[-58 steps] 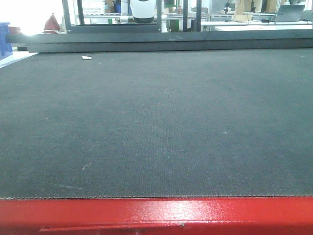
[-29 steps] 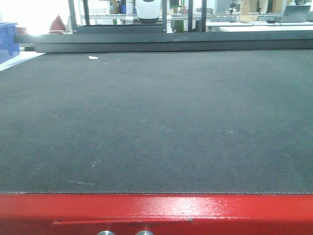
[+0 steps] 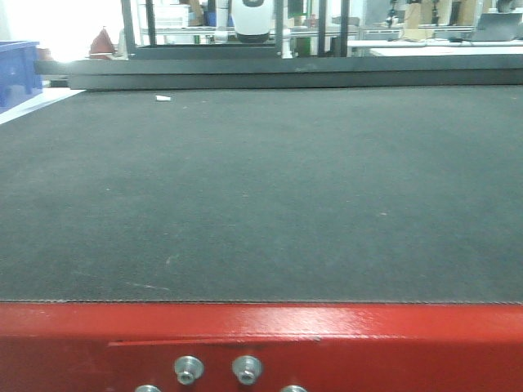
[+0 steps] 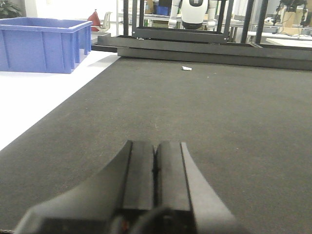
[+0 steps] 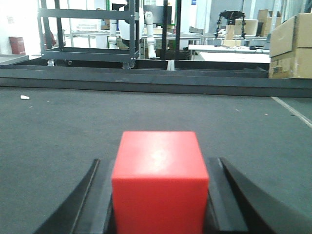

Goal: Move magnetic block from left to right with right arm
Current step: 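Hold the red cube in the right gripper while backing away, then drive the base past the table toward the office chair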

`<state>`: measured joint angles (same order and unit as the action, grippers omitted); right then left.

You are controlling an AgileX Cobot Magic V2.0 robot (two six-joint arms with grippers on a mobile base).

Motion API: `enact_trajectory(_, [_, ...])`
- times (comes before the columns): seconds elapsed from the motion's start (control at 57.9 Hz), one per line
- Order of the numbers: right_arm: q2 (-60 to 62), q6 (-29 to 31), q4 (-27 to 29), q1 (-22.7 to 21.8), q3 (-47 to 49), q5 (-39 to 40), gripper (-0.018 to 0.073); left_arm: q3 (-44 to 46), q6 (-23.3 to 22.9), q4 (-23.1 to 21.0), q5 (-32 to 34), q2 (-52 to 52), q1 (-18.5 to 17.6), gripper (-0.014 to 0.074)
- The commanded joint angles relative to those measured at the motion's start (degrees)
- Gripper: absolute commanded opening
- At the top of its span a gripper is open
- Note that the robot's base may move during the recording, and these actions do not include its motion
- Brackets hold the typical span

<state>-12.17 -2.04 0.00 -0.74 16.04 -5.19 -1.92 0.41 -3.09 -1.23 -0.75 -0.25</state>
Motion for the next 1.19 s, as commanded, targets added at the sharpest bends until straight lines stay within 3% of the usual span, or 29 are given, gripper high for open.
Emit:
enact_trajectory(0.0, [-0.48, 0.66, -0.39, -0.31, 1.74, 5.19, 0.0328, -0.39, -0.41, -0.15, 4.46, -0.63, -0.27, -0.0126])
enact_trajectory(1.175, [-0.48, 0.66, -0.39, -0.31, 1.74, 5.19, 0.0328, -0.39, -0.41, -0.15, 4.46, -0.63, -0.27, -0.0126])
